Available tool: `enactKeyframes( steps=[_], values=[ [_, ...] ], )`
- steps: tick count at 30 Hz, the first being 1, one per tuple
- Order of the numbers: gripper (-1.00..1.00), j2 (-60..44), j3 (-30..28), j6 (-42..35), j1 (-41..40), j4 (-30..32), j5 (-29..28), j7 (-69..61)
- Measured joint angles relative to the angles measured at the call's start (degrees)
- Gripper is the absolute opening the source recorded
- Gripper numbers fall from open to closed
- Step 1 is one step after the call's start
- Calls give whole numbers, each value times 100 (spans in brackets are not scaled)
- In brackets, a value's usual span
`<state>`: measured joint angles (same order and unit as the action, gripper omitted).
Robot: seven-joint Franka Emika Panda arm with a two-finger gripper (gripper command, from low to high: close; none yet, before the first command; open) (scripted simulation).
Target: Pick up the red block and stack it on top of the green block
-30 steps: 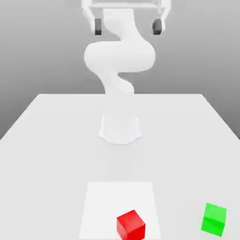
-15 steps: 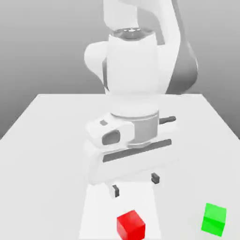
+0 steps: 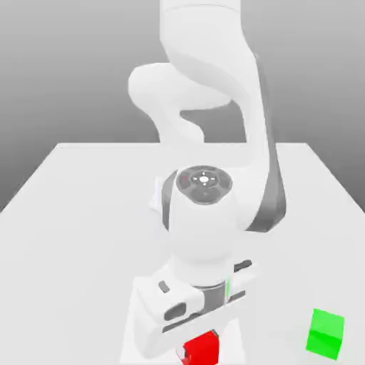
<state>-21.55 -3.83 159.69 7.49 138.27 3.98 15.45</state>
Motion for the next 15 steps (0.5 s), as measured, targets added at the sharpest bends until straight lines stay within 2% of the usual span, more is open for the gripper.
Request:
enactKeyframes(
  steps=[4,10,14,15],
  values=[
    [-100,725,-35,-627,100,98,-151,84],
    [-100,977,796,-1133,973,-150,-510,-160],
    [-100,324,989,-671,1370,-336,-811,-135],
    [100,194,976,-554,1401,-349,-849,-115]
  ],
)
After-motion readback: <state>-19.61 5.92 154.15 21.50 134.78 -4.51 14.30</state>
